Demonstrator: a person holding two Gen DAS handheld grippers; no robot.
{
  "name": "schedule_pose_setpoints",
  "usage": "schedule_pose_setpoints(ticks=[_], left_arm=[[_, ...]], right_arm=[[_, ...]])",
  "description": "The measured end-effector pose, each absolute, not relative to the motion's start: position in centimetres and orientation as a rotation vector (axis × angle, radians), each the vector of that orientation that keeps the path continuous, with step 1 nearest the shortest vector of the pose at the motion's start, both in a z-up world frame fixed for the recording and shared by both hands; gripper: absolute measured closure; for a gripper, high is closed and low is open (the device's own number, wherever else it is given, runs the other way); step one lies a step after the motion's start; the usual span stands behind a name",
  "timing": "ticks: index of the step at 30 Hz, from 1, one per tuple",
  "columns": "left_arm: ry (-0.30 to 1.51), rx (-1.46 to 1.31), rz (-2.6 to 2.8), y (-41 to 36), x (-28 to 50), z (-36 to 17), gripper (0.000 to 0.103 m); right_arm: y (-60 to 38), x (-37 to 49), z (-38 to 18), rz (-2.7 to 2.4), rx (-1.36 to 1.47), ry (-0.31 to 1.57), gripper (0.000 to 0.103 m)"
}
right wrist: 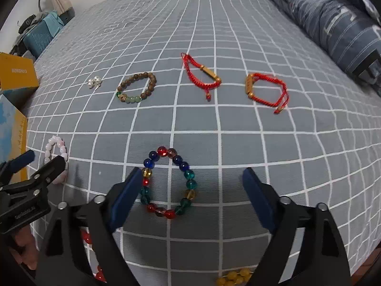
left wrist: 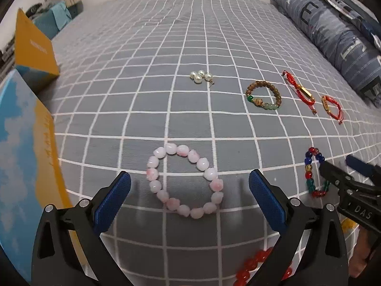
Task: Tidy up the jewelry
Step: 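Grasp the pink-white bead bracelet with the left tool while the right tool grasps the multicolour bracelet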
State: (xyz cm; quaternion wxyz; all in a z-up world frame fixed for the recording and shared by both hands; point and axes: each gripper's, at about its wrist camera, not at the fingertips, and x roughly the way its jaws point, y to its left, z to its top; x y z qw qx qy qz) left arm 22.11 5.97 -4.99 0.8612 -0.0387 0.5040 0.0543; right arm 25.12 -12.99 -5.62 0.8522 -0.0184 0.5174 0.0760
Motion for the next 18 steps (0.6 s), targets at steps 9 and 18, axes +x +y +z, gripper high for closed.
schedule_pose_setpoints(ticks=[9, 18], left_arm=[[1.11, -0.092, 0.111, 6.2, 22.9, -6.7, 0.023], [1.117, -0.111, 0.104, 7.0, 22.4, -6.6, 0.068]], right_arm=[[-13.6, 26.1, -7.1, 0.16, -0.028, 1.148, 0.057], [-14.4, 26.0, -7.4, 0.155, -0.019, 1.163, 0.092]])
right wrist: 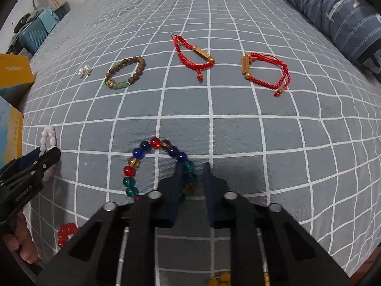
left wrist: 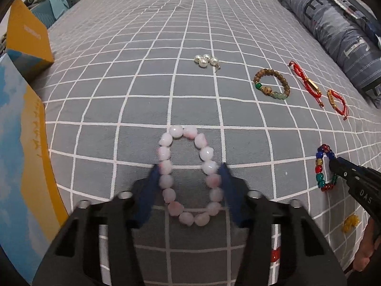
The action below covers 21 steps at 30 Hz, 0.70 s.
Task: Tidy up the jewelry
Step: 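Grasp the pink-white bead bracelet with the left tool while the right tool grasps the multicolour bracelet, then carry both held bracelets up and over into the white cardboard box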
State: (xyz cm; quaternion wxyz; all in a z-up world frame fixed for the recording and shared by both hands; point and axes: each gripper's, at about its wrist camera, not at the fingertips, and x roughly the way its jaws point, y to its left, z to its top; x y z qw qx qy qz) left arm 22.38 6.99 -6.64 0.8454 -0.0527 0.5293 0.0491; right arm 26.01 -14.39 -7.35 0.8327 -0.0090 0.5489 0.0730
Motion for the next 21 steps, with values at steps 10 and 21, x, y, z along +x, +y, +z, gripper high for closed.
schedule_pose_setpoints(ticks=[10, 21], left_arm=[[1.097, -0.119, 0.08, 6.8, 21.9, -5.7, 0.093], [1.059, -0.099, 0.093, 6.6, 21.2, -4.9, 0.093]], right_arm=[[-14.5, 25.5, -6.3, 0.147, 0.012, 1.137, 0.094], [-14.5, 24.5, -5.1, 0.151, 0.005, 1.087, 0.094]])
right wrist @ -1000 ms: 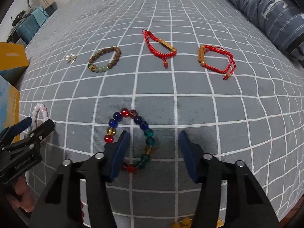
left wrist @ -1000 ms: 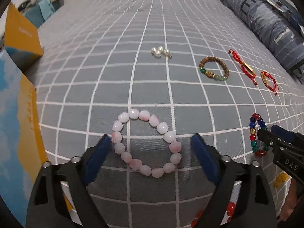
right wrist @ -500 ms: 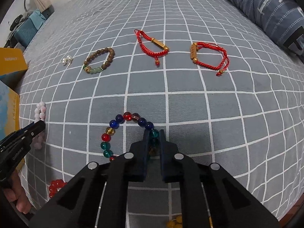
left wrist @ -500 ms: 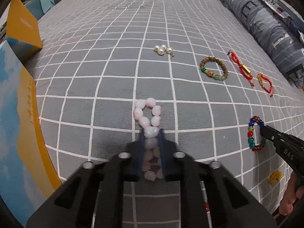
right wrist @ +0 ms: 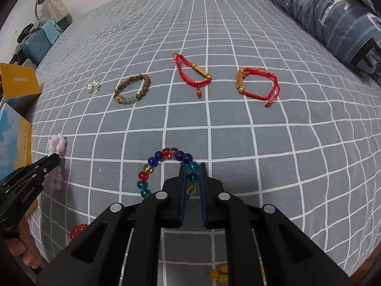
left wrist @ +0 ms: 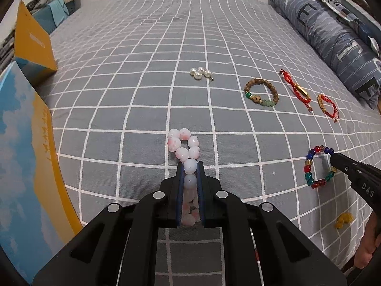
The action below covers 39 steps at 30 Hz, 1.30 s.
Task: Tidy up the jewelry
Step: 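Carry both held bracelets up and over into the white cardboard box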
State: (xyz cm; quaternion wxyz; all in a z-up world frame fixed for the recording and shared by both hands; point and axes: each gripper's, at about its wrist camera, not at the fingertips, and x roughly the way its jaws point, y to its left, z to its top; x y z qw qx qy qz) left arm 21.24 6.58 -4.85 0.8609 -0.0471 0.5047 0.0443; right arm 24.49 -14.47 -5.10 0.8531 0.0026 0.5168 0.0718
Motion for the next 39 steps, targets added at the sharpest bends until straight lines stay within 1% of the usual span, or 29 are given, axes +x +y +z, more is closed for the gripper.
schedule_pose_setpoints(ticks=[20, 39], left_arm=[[0.962, -0.086, 0.081, 6.0, 18.2, -1.3, 0.093], [0.887, -0.078, 0.084, 5.4, 14.8, 2.6, 0.093]], right_arm=[[-13.2, 21.8, -2.0, 0.214, 0.012, 0.942, 0.094], [-13.1, 19.3, 1.1, 0.207, -0.004, 0.868, 0.094]])
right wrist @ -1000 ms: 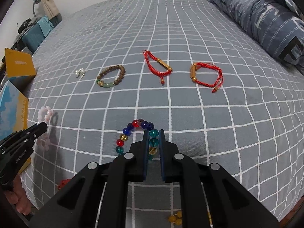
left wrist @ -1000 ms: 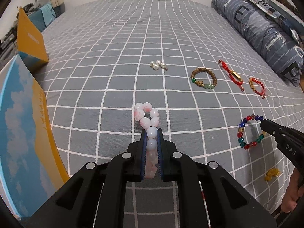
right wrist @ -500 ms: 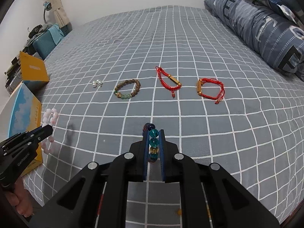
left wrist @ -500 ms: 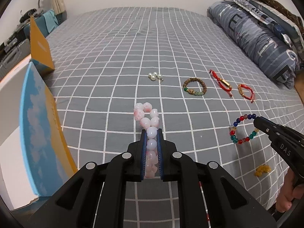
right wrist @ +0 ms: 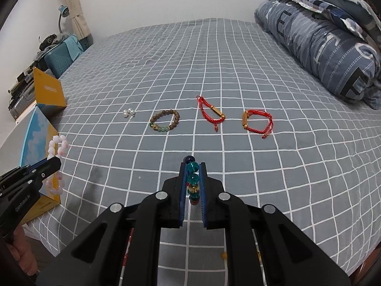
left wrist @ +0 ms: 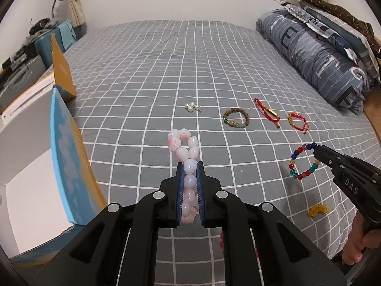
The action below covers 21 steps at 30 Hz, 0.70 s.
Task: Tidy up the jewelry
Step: 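Carry both held bracelets up and over into the white cardboard box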
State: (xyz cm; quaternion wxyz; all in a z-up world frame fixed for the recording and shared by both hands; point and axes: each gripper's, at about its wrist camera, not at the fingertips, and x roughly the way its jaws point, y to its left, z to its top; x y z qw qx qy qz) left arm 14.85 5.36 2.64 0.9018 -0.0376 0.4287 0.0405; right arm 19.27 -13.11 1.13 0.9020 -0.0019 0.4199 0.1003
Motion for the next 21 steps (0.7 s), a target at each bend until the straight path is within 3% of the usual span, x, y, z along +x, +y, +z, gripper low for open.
schedule_pose_setpoints(ticks=[21], left_arm=[[0.813, -0.069, 0.11, 5.1, 11.6, 6.6, 0.093]], right_arm=[[-13.3, 15.4, 5.3, 0.198, -0.02, 0.792, 0.094]])
